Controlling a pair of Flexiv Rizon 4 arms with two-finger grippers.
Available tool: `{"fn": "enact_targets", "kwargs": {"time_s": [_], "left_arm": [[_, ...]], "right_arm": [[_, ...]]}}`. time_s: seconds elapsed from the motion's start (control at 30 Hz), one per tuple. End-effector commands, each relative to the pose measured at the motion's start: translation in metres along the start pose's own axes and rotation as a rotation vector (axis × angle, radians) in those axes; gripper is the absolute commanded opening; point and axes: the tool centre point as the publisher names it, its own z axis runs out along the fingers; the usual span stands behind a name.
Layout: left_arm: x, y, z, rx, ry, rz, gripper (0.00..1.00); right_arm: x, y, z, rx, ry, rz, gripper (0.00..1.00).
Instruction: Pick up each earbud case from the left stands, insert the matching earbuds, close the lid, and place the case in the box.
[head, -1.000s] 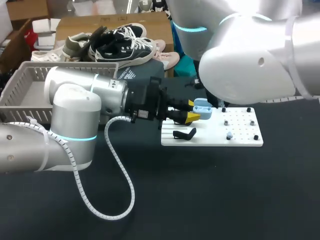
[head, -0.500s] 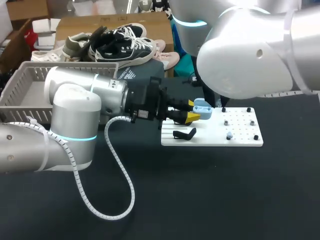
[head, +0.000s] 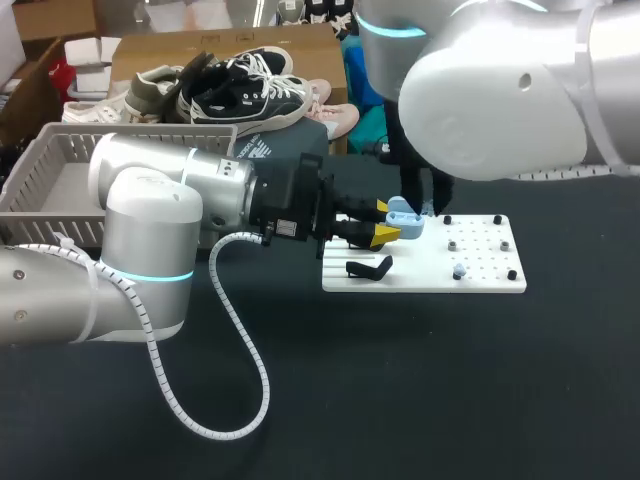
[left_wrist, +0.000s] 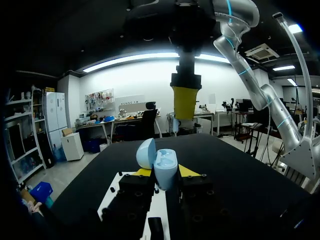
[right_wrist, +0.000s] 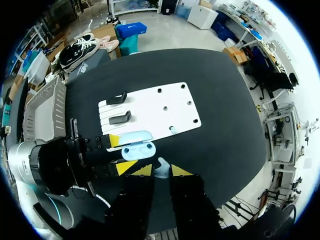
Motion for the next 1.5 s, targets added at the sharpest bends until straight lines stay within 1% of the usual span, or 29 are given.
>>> {"fn": "enact_targets", "kwargs": {"time_s": [0.03,0.33,0.6,0.9,1.5], "left_arm": [[0.001,0.001,0.001,0.001,-0.002,0.001,0.00],[0.001,0.001,0.001,0.001,-0.002,0.001,0.00],[0.001,0.001,0.001,0.001,-0.002,0.001,0.00],[0.001,0.001,0.001,0.001,-0.002,0.001,0.00],[0.001,0.001,0.001,0.001,-0.002,0.001,0.00]], "right_arm": [[-0.003,0.001,-0.002,0.006,0.026,-0.004,0.00],[-0.004,0.007,0.004,0.024,0.024,-0.012,0.00],[-0.008,0.009,0.006,0.045,0.026,0.008,0.00],[-0.008,0.009,0.006,0.045,0.026,0.008,0.00],[-0.011,0.017,0.012,0.047,0.022,-0.006,0.00]]}}
